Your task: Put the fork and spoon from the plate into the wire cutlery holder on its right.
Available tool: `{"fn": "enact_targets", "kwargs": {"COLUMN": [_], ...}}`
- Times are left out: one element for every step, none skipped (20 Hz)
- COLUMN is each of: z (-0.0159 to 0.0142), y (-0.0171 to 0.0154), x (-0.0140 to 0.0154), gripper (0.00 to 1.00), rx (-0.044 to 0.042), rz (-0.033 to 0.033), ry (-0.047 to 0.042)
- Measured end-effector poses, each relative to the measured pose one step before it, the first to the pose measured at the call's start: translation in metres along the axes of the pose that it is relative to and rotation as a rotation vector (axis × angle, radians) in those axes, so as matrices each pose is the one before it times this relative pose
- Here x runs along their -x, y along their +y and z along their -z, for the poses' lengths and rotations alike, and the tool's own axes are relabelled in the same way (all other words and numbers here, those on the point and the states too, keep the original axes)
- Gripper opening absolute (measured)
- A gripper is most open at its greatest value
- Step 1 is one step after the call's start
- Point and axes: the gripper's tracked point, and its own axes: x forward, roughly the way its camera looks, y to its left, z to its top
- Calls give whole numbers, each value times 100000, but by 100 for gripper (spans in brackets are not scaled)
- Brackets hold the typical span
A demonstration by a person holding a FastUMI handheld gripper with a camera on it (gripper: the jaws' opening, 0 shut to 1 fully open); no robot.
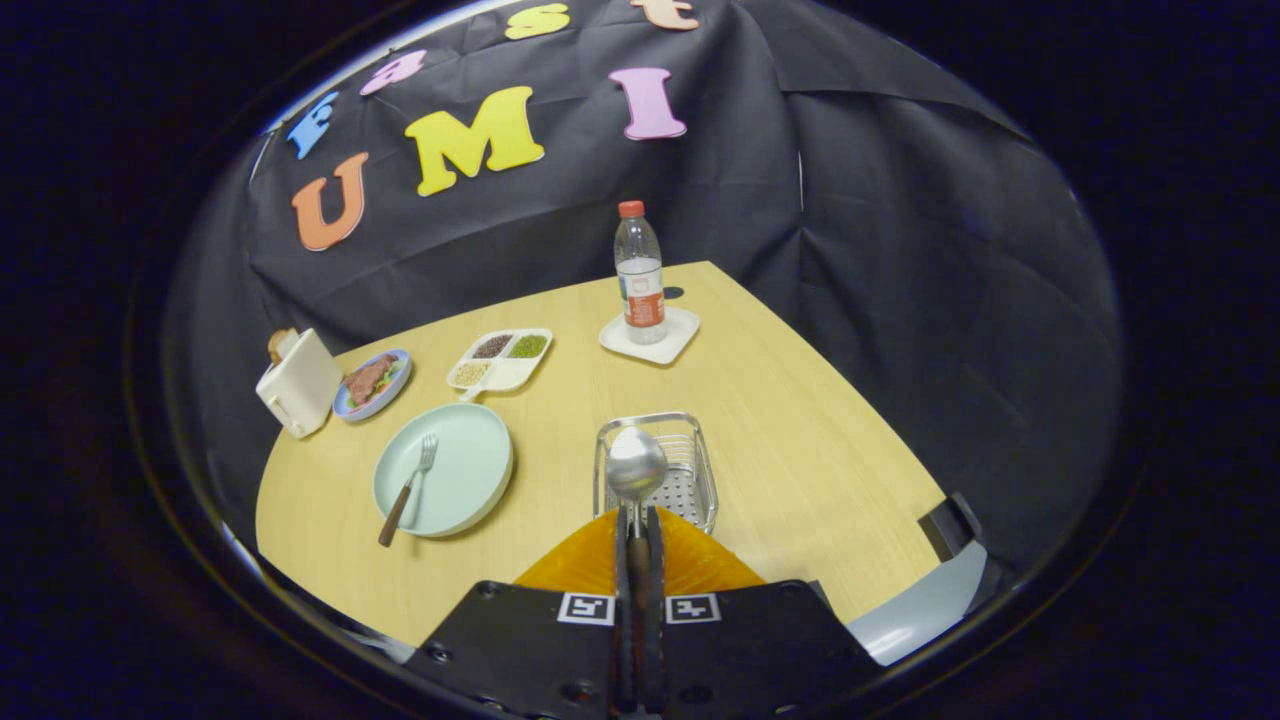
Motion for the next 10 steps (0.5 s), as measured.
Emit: {"fn": "enact_targets", "kwargs": {"z": [-244,-502,-457,-568,-515,-429,-546,-688,-517,-616], "y": [40,-26,-23,48,48,140,163,348,476,572], "x": [-42,250,208,146,201,312,354,308,591,526], "gripper": [4,5,6,7,12,27,41,56,63,70], "rx": [15,-80,148,189,273,822,1085,1471,1642,2030], "rz": [19,512,514,430,666,330,566,268,-117,-182], "ry": [-1327,-1429,-2057,-2248,-2295,-2405,-2024,-2668,-2967,-3053]}}
